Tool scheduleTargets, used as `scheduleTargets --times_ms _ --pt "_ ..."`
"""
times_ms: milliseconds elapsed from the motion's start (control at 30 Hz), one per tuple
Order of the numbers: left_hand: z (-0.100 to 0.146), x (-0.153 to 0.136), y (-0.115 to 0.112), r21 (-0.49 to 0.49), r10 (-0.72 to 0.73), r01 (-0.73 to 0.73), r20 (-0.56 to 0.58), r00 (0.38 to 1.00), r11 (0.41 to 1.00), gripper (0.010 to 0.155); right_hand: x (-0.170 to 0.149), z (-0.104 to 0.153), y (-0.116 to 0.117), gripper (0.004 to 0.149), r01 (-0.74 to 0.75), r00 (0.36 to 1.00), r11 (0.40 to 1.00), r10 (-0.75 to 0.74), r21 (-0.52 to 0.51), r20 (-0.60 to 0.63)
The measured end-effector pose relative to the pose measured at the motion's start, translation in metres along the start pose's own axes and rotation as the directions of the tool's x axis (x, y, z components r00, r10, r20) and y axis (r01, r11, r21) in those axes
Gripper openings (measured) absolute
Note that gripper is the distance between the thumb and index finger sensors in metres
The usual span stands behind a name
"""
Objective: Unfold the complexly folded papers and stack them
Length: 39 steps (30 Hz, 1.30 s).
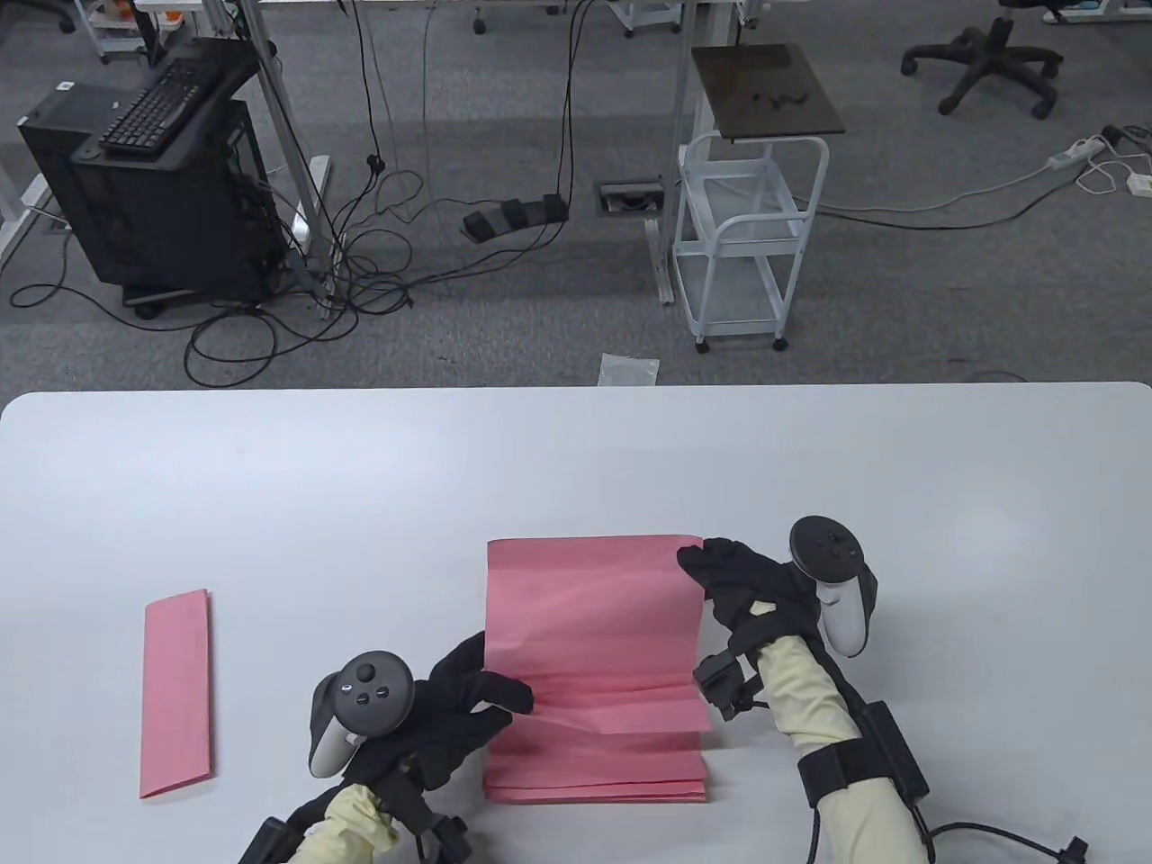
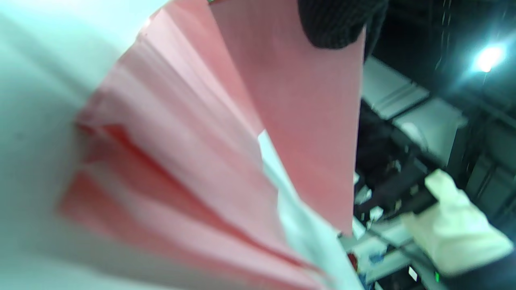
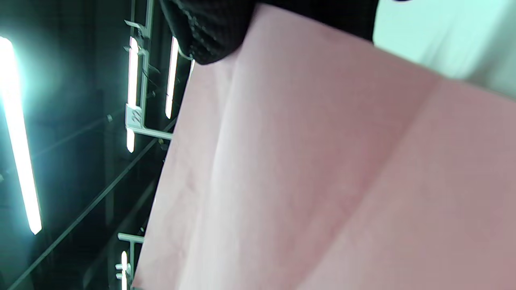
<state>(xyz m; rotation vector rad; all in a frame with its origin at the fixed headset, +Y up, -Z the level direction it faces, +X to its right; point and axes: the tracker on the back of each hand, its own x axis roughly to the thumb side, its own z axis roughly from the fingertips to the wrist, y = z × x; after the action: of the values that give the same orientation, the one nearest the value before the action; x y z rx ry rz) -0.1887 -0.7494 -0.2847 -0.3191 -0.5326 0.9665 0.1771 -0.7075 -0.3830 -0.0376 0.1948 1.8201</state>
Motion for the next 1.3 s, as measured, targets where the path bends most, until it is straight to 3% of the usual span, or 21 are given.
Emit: scheduleTargets --times_ms 200,400,467,500,633,700,767,867,933,1000,1033,1133,1300 --pt "0.002 -0.004 -0.001 -0.058 0.006 -0.009 -0.059 0.998 0.998 0.033 0.009 -0.002 -0.003 0.038 0.011 0.999 0.997 -0.009 -0.077 0.037" --pt "0.003 -0.010 0.000 -0.017 0.027 -0.028 -0.065 0.998 0.999 0.034 0.008 -0.004 -0.005 0.038 0.007 1.000 0.996 -0.006 -0.092 0.016" --pt "0.003 -0.012 0.000 -0.019 0.083 -0.084 -0.054 0.995 0.996 0.043 0.004 -0.005 -0.004 0.038 0.023 1.000 0.997 -0.023 -0.074 0.005" --pt "0.004 -0.013 -0.001 -0.006 0.106 -0.107 -0.052 0.993 0.994 0.049 0.003 -0.005 -0.004 0.038 0.028 1.000 0.997 -0.028 -0.074 -0.001" --pt "0.003 -0.013 -0.003 0.122 0.105 -0.092 -0.106 0.989 0.988 0.038 0.001 -0.006 -0.003 0.038 0.029 1.000 0.997 -0.029 -0.070 -0.005" --pt "0.002 -0.013 -0.004 0.107 0.028 -0.015 -0.127 0.992 0.994 0.056 0.002 -0.007 -0.001 0.038 0.031 0.999 0.997 -0.031 -0.067 -0.005" --pt "0.002 -0.013 -0.005 0.083 0.044 -0.033 -0.145 0.988 0.996 0.075 0.003 -0.007 0.000 0.038 0.027 1.000 0.997 -0.027 -0.066 -0.003" --pt "0.002 -0.014 -0.006 0.094 0.048 -0.033 -0.158 0.986 0.995 0.085 0.004 -0.008 0.001 0.038 0.022 1.000 0.998 -0.022 -0.059 0.000" --pt "0.002 -0.014 -0.004 0.091 -0.026 0.040 -0.150 0.988 0.995 0.073 0.005 -0.009 0.002 0.038 0.003 1.000 0.998 -0.003 -0.059 0.001" --pt "0.004 -0.013 -0.004 0.117 -0.081 0.099 -0.145 0.986 0.988 0.043 0.004 -0.009 0.003 0.038 -0.016 1.000 0.998 0.016 -0.056 -0.002" --pt "0.005 -0.012 -0.006 0.130 -0.102 0.119 -0.137 0.985 0.984 0.036 0.003 -0.009 0.004 0.038 -0.028 1.000 0.998 0.027 -0.060 -0.006" --pt "0.005 -0.009 -0.010 0.094 -0.135 0.145 -0.110 0.985 0.985 0.039 0.000 -0.012 0.004 0.038 -0.033 0.999 0.997 0.031 -0.066 -0.026" --pt "0.003 -0.001 -0.009 0.074 -0.323 0.323 -0.019 0.946 0.943 0.039 -0.008 -0.019 0.008 0.038 -0.058 0.996 0.995 0.053 -0.076 -0.069"
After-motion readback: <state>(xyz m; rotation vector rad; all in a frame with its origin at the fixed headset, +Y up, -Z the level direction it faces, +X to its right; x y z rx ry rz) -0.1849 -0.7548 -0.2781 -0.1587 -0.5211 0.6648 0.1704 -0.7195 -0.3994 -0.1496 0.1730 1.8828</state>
